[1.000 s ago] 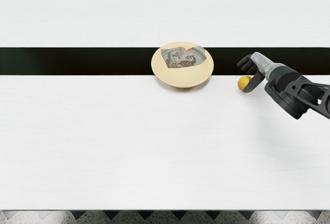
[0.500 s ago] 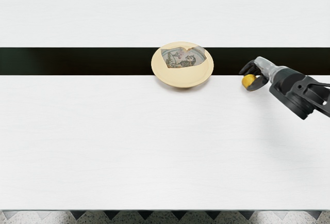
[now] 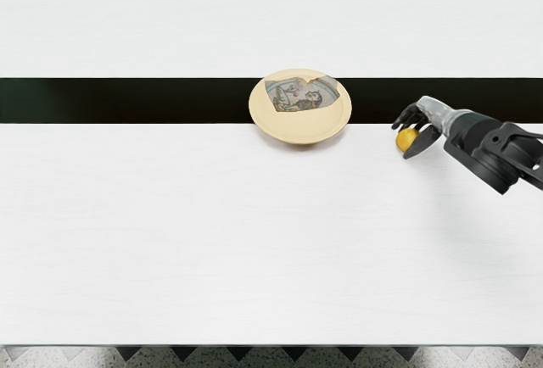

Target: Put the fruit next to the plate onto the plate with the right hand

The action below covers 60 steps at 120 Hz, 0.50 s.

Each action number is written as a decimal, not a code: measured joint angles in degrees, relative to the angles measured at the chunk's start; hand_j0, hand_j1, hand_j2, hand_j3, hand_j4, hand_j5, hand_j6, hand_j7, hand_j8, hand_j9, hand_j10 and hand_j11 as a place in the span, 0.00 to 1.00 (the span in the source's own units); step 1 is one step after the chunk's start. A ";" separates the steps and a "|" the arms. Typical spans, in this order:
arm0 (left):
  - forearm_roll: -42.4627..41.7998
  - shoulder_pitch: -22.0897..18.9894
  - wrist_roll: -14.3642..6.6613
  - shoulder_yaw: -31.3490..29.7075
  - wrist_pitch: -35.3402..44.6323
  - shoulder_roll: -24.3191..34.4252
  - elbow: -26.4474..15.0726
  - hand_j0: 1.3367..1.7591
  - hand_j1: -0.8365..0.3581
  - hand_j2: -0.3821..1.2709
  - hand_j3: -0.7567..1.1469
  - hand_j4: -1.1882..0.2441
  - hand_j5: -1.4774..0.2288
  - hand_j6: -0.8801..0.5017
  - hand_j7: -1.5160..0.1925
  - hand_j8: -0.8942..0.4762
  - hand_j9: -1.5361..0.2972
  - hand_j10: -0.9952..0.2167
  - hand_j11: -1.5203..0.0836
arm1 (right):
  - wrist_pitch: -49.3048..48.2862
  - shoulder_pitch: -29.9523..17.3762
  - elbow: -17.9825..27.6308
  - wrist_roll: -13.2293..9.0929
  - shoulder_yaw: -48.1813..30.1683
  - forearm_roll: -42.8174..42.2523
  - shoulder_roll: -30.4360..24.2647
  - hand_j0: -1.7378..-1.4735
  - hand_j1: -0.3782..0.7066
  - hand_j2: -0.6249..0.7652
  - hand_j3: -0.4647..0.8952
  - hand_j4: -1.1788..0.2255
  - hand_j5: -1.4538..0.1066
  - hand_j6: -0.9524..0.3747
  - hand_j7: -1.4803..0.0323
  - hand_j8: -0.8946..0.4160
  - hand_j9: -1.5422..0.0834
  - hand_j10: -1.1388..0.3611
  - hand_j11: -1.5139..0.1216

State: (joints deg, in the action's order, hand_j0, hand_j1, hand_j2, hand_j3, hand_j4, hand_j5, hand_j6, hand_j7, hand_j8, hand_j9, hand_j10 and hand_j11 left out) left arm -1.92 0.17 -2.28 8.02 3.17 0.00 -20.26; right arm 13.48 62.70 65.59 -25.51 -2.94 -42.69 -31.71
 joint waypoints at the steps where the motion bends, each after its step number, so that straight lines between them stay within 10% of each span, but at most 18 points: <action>1: 0.00 0.00 0.00 0.00 0.00 0.00 0.00 0.76 0.97 0.23 0.40 0.82 0.85 0.62 0.87 0.64 0.82 0.81 0.93 | -0.02 0.07 0.00 0.00 0.00 0.05 0.00 0.33 0.57 0.56 0.34 0.38 0.40 0.33 0.42 0.40 0.43 0.37 0.40; 60: -0.01 0.05 0.00 -0.01 0.01 0.00 0.01 0.76 0.97 0.23 0.40 0.82 0.85 0.62 0.87 0.64 0.82 0.81 0.93 | -2.52 5.39 -0.04 -0.04 -4.31 2.70 3.46 0.30 0.60 0.73 0.34 0.37 0.36 0.27 0.40 0.35 0.40 0.35 0.38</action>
State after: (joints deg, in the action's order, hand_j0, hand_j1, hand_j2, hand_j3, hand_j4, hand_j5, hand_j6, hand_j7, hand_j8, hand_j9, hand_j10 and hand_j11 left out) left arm -1.93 0.23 -2.28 8.01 3.18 0.00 -20.25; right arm 10.95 68.09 65.54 -25.55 -7.25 -39.99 -28.25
